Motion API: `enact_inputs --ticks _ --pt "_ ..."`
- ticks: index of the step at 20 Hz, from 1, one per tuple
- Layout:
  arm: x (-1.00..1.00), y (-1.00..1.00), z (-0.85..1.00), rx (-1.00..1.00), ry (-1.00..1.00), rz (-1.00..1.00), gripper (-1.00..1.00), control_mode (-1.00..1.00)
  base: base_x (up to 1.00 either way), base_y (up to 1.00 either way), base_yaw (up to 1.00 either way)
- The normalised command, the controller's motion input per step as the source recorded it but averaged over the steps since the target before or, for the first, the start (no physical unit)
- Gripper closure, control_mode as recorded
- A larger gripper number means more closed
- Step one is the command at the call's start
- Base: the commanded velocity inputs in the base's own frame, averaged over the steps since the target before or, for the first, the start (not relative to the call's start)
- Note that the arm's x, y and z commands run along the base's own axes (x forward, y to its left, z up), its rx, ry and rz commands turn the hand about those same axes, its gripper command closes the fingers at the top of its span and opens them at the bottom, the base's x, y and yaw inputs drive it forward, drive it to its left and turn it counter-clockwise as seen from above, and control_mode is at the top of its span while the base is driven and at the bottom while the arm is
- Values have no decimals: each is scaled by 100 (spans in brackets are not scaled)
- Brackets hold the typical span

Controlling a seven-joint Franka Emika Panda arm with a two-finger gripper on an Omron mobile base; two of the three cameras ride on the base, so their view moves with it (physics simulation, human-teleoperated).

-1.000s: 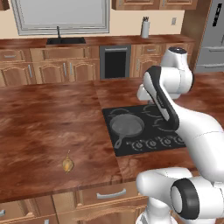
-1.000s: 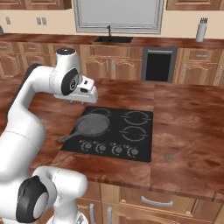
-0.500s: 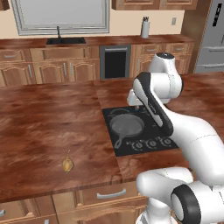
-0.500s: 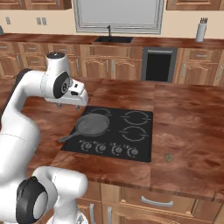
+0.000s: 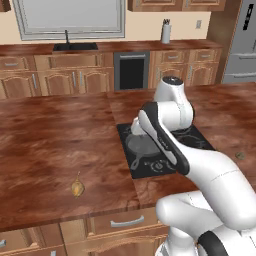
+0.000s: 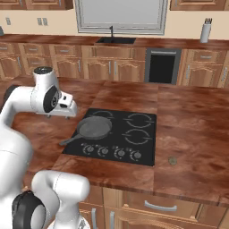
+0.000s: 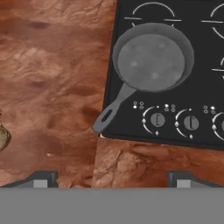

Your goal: Put the garlic and onion in the pan. Then turn on the front left burner and set the heat to medium.

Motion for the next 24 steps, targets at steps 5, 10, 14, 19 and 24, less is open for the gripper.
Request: enact_inputs --ticks 5,10,14,19,24 --pt "0 58 -17 0 1 2 -100 -100 0 0 0" --pt "0 60 -19 0 5 0 -100 -100 0 0 0" --pt "0 56 -20 0 9 0 -100 -100 0 0 0" --pt "0 54 -24 0 10 0 -100 -100 0 0 0" --pt "0 55 -26 0 10 0 -100 -100 0 0 0"
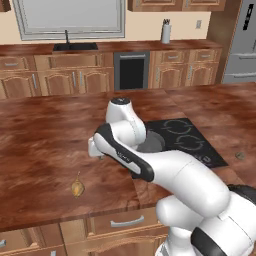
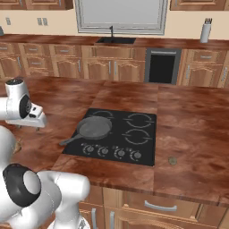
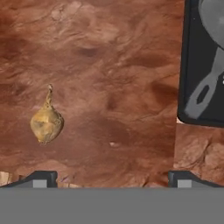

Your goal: Put the garlic and onion in the pan. Then turn on the front left burner and set the heat to medium.

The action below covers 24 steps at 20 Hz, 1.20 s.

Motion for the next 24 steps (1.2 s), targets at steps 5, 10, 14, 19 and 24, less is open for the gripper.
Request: enact_inputs --ticks 5,10,14,19,24 --pt "0 52 -28 0 9 0 -100 -100 0 0 0" --pt "0 49 -29 0 10 0 -100 -100 0 0 0" --pt "0 42 -28 0 10 0 -100 -100 0 0 0" --pt "4 28 -22 0 8 0 -100 -100 0 0 0" --pt "13 21 -20 0 6 0 -100 -100 0 0 0"
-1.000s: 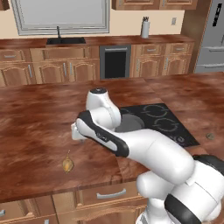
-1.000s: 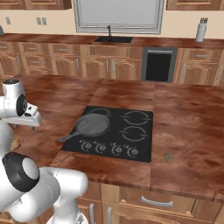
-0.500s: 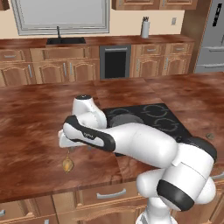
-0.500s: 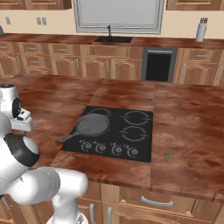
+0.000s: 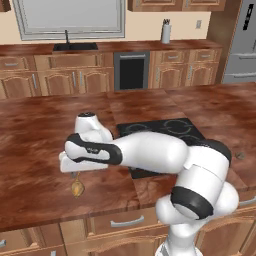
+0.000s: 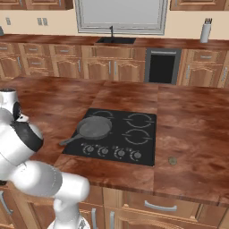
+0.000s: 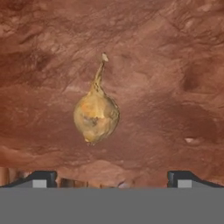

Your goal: Put the garlic and onion in the pan. Then turn on the front left burner and set the heat to medium.

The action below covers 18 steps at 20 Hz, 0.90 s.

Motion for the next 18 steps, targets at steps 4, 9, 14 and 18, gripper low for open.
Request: enact_inputs --ticks 4,9,14,18 --pt "16 20 -20 0 6 0 -100 -100 0 0 0" --pt "13 19 -19 0 7 0 -100 -100 0 0 0" --pt "9 14 -21 0 8 0 -100 -100 0 0 0" --pt "5 9 -23 -1 6 0 -100 -100 0 0 0"
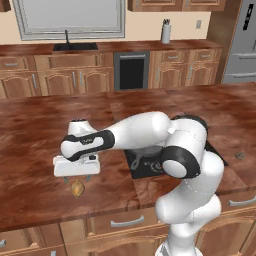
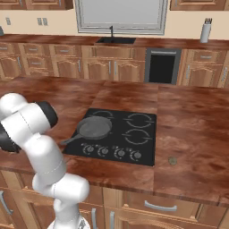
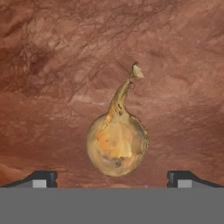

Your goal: Put the garlic and onion in the pan. Then turn on the front left burner and set the heat to medium.

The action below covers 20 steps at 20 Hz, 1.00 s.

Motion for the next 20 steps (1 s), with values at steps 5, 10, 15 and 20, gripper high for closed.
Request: enact_inputs --ticks 5,10,15,20 --pt "0 1 -18 -1 2 -1 -100 -100 0 0 0" --pt "0 0 -15 -1 0 -4 -100 -100 0 0 0" --pt "-21 0 -18 0 0 -11 -100 -100 0 0 0" --pt "-37 -10 -25 0 0 -16 -100 -100 0 0 0"
